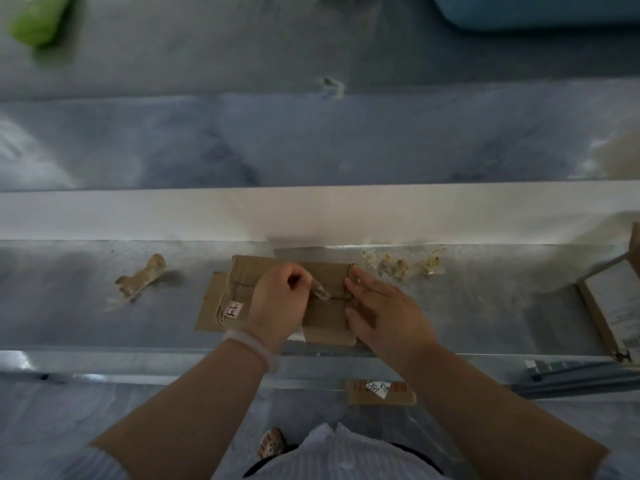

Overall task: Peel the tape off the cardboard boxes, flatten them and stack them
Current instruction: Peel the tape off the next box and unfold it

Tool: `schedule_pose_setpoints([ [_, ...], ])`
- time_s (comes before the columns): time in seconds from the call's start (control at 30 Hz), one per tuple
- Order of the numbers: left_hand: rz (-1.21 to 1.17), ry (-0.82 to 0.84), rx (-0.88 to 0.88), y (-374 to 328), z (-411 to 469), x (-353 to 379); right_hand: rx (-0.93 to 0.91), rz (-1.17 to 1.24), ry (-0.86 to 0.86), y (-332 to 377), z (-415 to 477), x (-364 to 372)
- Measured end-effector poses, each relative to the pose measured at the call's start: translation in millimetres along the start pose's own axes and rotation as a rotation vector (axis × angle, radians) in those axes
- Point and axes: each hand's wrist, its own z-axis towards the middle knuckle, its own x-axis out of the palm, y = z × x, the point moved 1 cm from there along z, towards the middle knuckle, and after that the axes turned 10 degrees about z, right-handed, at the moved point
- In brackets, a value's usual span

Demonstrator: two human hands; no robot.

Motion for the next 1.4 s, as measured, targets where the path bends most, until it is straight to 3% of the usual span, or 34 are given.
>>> schedule_pose_setpoints([
  [0.07, -0.082, -0.052, -0.038, 4, -3, -6, -0.005, -0.023, -0.014, 0, 0, 1],
  [0.23, -0.66, -0.145, -0.22, 12, -4, -16, 0.01, -0.081, 0.014, 1, 1, 1],
  [0.33, -0.758, -0.173, -0.249, 15, -6, -22, 0.036, -0.098, 0.022, 6, 0, -2],
  [0.4, -0.484, -0.214, -0.065, 17, -10, -27, 0.048, -0.119, 0.034, 9, -1, -4],
  [0.5, 0.125, -0.318, 0.404, 20, -13, -32, 0.047, -0.158, 0.025, 14, -3, -4],
  [0.6, 0.41, -0.246, 0.635, 33, -3, -28, 0.065, -0.183, 0.029, 14, -6, -3],
  [0.73, 0.441, -0.085, 0.461, 36, -1, -28, 0.046, -0.23, 0.053, 16, -6, -3],
  [0.9, 0.497, -0.023, 0.393, 28, 1, -25, -0.079, -0.373, -0.119, 25, 0, 5],
  [1.03, 0.545, -0.018, 0.359, 24, -1, -18, -0.212, -0.438, -0.082, 31, 2, 28],
  [1.13, 0.431, -0.022, 0.314, 29, 2, -18, -0.204, -0.47, -0.075, 29, 3, 33],
  [1.4, -0.062, -0.169, -0.09, 45, 3, -34, -0.176, -0.464, -0.061, 28, 2, 37],
])
